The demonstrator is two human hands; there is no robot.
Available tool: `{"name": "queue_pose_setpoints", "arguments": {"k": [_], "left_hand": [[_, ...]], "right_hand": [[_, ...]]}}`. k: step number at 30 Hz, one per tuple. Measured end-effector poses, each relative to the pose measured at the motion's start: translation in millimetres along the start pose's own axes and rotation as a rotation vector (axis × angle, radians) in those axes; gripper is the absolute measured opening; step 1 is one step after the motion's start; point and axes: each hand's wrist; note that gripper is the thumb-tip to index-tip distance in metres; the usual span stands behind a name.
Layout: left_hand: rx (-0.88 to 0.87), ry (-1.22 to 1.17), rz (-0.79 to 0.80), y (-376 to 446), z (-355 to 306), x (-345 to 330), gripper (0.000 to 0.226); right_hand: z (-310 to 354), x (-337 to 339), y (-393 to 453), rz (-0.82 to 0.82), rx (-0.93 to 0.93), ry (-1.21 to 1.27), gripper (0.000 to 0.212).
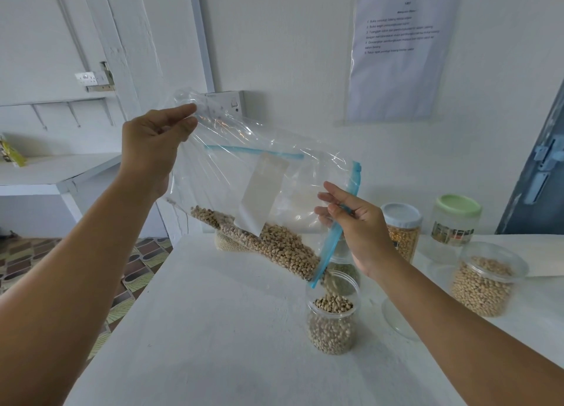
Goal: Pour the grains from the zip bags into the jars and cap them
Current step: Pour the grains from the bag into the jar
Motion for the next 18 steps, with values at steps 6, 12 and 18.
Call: {"name": "queue_pose_setpoints", "arguments": {"k": [6, 12, 18], "left_hand": [[-0.001, -0.009, 0.009, 0.0, -1.8, 0.4, 0.025], [-0.014, -0.014, 0.019, -1.3, -2.8, -0.3, 0.025], [-0.003, -0.028, 0.020, 0.5, -2.0, -1.0, 0.027]], "right_hand": [[0.3, 0.4, -1.4, -0.003, -0.005, 0.012, 0.037], [1.2, 0.8, -1.8, -0.009, 0.003, 0.008, 0.037], [1.1, 0.1, -1.7, -0.010, 0.007, 0.005, 0.037]]}}
Point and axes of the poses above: each hand's wrist, its own y-axis towards the middle knuckle, its own x-axis out of the back of the hand, z = x × y, and after that the axes turned 11 degrees about -z, right-handed
